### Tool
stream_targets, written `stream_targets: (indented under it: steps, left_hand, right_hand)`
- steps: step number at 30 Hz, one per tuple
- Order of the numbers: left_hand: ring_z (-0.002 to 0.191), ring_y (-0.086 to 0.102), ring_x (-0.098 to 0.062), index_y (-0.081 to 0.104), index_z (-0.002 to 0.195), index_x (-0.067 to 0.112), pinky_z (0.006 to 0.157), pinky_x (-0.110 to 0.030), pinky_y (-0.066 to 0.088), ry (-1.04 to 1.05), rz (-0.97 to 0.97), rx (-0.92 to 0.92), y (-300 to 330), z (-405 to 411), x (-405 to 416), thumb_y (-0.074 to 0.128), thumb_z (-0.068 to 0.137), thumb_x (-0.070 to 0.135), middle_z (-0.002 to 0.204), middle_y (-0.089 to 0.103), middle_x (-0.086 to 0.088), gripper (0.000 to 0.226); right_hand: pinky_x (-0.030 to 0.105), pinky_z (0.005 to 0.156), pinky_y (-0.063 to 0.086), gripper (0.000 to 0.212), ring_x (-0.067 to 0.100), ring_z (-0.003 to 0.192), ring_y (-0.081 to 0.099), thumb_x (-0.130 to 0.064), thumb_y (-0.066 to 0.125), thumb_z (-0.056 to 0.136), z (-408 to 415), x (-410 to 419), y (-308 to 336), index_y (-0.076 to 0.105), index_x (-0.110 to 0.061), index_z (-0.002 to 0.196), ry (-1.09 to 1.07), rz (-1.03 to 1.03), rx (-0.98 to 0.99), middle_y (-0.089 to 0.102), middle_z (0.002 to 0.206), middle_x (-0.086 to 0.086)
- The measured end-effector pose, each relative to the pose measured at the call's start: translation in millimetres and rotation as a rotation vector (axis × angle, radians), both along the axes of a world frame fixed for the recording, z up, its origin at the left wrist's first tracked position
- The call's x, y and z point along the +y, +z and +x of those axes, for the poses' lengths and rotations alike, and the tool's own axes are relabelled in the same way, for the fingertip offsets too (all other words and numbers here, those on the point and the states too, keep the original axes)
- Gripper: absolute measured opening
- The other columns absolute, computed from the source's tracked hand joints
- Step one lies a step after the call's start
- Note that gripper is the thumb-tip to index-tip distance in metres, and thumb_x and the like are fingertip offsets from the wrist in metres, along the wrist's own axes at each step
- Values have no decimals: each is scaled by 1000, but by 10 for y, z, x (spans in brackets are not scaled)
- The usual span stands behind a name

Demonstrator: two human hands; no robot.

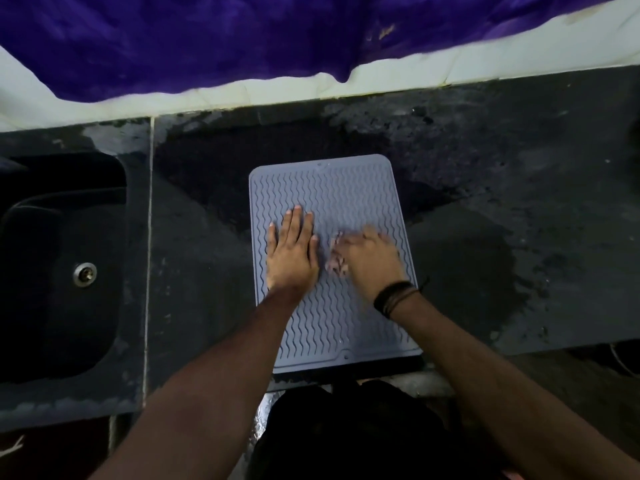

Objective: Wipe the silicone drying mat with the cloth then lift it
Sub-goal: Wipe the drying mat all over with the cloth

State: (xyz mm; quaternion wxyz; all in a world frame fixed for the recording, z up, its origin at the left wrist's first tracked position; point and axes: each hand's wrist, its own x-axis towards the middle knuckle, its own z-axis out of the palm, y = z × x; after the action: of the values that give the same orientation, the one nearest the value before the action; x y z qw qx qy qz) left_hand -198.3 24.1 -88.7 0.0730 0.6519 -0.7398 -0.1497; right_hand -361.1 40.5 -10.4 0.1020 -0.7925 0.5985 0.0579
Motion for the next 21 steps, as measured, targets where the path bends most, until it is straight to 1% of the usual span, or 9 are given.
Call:
stream_targets:
  steps: [1, 3, 5, 7, 9, 11, 13, 17, 21]
  left_hand:
    - [159, -3, -17, 15, 165, 19, 128, -45, -6, 0, 6, -5, -10, -2, 1, 26, 111, 34, 173, 4, -2, 57]
    - [159, -1, -17, 18, 164, 18, 128, -45, -6, 15, 12, 1, -15, -18, -22, 28, 111, 34, 172, 9, -2, 57]
    - [159, 2, -17, 20, 164, 18, 128, -45, -4, 26, 17, 13, -10, -34, -41, 28, 111, 35, 172, 12, -2, 56]
    - [159, 1, -16, 17, 164, 20, 129, -45, -3, 24, 18, 10, -14, -27, -30, 26, 111, 35, 172, 10, 0, 57]
    - [159, -1, -15, 14, 165, 22, 128, -45, -3, 26, 20, 2, -19, -13, -19, 24, 111, 36, 173, 8, 1, 57]
    - [159, -3, -14, 13, 165, 22, 128, -45, -4, 21, 22, 5, -26, 5, -22, 23, 111, 37, 173, 6, 1, 57]
    - [159, -4, -14, 14, 165, 22, 128, -45, -4, 21, 22, 15, -41, 6, -10, 23, 111, 38, 173, 5, 1, 57]
    - [159, -4, -15, 14, 165, 22, 128, -46, -4, 22, 9, 27, -56, 6, -25, 24, 111, 38, 173, 5, 1, 57]
    - [159, -1, -17, 16, 165, 21, 128, -45, -5, 14, 3, 34, -65, -4, -27, 26, 110, 38, 173, 8, 0, 58]
  right_hand:
    - [41, 100, 37, 40, 26, 125, 42, -24, 59, 88, 55, -149, 50, 56, -24, 128, -18, -49, -21, 55, 135, -2]
    - [41, 96, 40, 40, 26, 120, 44, -21, 54, 89, 188, -533, 140, 56, -23, 129, -64, -167, -104, 53, 138, -5]
    - [42, 96, 40, 44, 29, 119, 43, -15, 49, 88, 350, -914, 158, 53, -19, 132, -67, -188, -141, 50, 141, -2]
    - [43, 99, 37, 47, 31, 124, 39, -11, 45, 90, 478, -1185, 95, 49, -17, 137, -15, -119, -53, 47, 144, 1]
    - [43, 103, 33, 46, 31, 130, 35, -14, 43, 94, 457, -1314, -18, 47, -20, 139, 54, -38, 37, 43, 147, 0]
    - [43, 103, 32, 48, 30, 131, 34, -12, 45, 93, 305, -1338, -99, 46, -23, 140, 107, -43, 74, 42, 148, -1]
    - [44, 101, 33, 51, 32, 128, 35, -11, 47, 91, 101, -1360, -113, 45, -25, 140, 99, -54, 103, 45, 146, -1]
    - [45, 99, 35, 48, 35, 124, 39, -21, 52, 90, -284, -1408, -94, 47, -26, 137, -86, -47, 232, 56, 133, 7]
    - [43, 94, 41, 34, 34, 121, 44, -27, 54, 91, -23, -1469, -93, 57, -13, 122, -321, -48, 174, 60, 121, 12]
